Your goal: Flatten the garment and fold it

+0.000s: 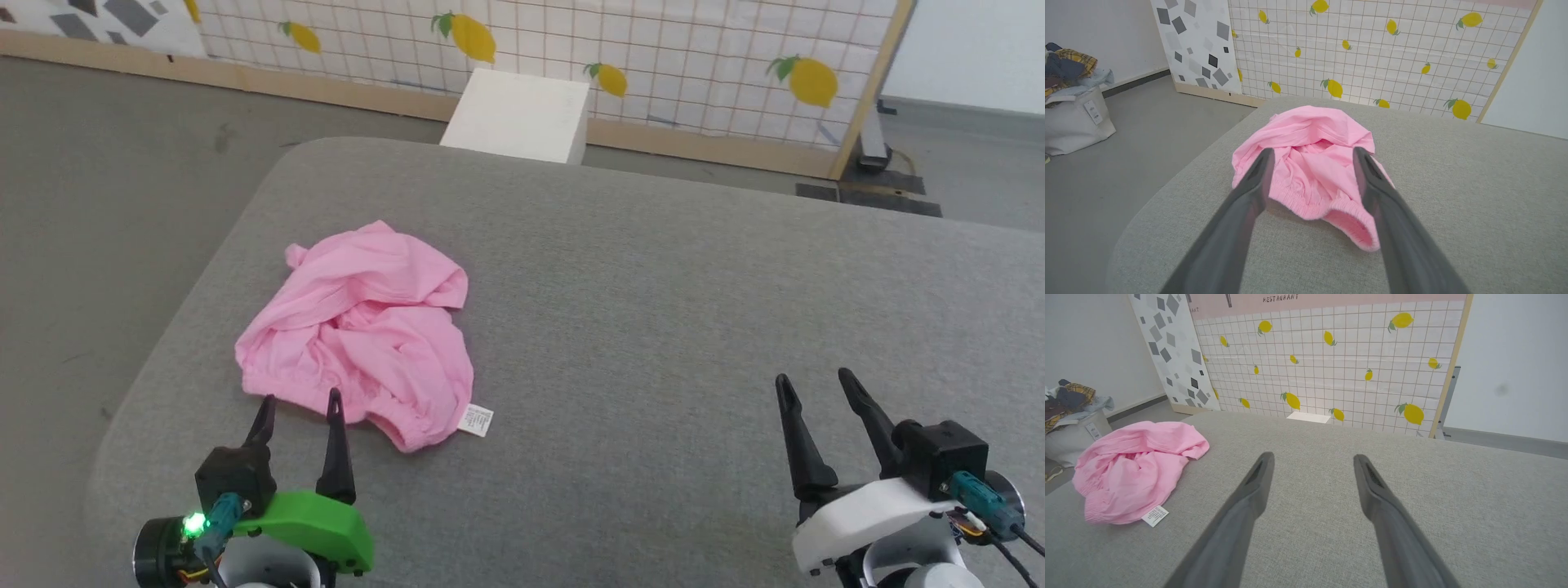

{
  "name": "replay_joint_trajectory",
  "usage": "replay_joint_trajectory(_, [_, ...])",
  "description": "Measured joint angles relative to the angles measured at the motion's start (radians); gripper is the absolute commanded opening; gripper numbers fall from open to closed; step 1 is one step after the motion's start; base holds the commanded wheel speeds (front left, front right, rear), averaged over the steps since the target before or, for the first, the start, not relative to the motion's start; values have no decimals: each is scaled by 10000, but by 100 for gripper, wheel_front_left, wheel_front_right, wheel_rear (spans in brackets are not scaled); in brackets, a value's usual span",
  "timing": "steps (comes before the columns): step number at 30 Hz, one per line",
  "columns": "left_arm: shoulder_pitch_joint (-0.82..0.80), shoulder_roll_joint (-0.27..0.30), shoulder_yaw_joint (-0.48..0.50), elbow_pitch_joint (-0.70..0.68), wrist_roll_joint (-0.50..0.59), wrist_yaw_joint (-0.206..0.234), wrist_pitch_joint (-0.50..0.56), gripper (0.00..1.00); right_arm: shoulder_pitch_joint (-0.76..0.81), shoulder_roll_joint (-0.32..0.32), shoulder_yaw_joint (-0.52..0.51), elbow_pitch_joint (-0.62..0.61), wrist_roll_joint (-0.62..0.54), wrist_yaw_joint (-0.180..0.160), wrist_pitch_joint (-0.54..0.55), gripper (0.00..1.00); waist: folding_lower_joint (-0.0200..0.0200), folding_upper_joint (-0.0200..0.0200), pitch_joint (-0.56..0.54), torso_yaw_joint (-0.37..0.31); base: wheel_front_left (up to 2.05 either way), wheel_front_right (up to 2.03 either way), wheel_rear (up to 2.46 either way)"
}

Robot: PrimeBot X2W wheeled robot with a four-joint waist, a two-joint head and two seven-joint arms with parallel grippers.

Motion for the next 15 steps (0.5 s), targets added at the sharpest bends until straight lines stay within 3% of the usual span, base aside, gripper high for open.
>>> replay_joint_trajectory(15, [197,0,-44,92,-385,127,-293,100,174,0,44,194,314,0,-263,100,0,0,-51,872,0,0,0])
